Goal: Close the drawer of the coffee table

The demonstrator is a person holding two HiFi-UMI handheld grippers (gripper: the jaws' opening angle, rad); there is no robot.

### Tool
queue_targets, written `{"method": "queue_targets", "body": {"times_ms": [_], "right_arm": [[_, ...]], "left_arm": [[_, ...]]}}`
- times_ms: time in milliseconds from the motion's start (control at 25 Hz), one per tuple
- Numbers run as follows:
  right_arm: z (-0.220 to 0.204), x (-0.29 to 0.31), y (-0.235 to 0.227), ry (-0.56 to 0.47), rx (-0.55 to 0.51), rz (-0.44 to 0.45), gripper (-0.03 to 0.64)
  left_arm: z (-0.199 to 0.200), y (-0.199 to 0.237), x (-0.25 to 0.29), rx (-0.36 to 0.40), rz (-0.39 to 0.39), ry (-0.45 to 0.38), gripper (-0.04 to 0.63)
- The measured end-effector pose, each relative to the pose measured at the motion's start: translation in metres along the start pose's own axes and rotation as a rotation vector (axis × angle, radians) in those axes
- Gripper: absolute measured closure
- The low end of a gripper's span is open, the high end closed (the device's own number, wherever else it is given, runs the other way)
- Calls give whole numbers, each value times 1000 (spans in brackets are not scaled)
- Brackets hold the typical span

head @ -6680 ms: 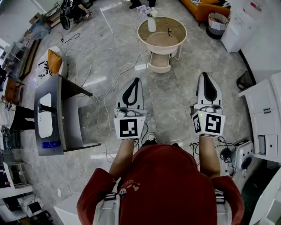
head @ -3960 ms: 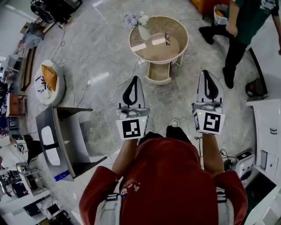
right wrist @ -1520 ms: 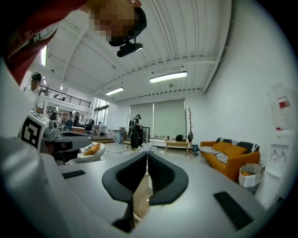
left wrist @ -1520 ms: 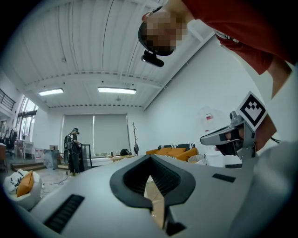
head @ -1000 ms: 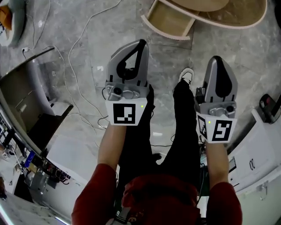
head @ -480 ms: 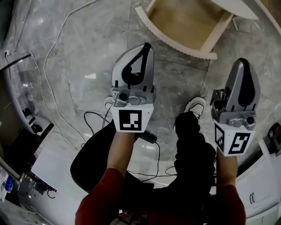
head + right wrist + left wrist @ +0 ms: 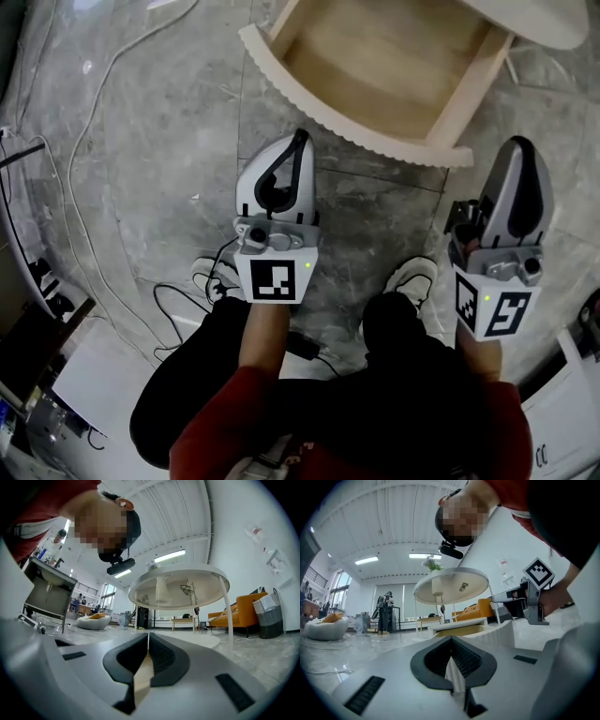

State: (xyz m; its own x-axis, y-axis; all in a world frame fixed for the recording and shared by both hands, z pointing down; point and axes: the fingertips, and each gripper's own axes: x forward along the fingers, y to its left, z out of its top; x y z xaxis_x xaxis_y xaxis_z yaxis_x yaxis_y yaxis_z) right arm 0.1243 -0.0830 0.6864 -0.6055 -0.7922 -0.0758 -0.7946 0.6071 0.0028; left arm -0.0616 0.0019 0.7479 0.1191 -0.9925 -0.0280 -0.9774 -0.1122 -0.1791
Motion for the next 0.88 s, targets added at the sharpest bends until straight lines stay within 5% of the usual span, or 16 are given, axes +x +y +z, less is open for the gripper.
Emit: {"method": "queue_targets", "body": {"times_ms": [440,680,880], "right_arm": [[-12,-1,-4,12,49,7,591],[-14,-3,-8,10,70,-4,591],[-16,-6,-17,10,86,-25,592]], "left_arm": [[-16,-13,1,-22,-49,45,576],[-40,-35,6,-147,-166,81,314],[-51,-46,15,-147,-175,103,284]]}}
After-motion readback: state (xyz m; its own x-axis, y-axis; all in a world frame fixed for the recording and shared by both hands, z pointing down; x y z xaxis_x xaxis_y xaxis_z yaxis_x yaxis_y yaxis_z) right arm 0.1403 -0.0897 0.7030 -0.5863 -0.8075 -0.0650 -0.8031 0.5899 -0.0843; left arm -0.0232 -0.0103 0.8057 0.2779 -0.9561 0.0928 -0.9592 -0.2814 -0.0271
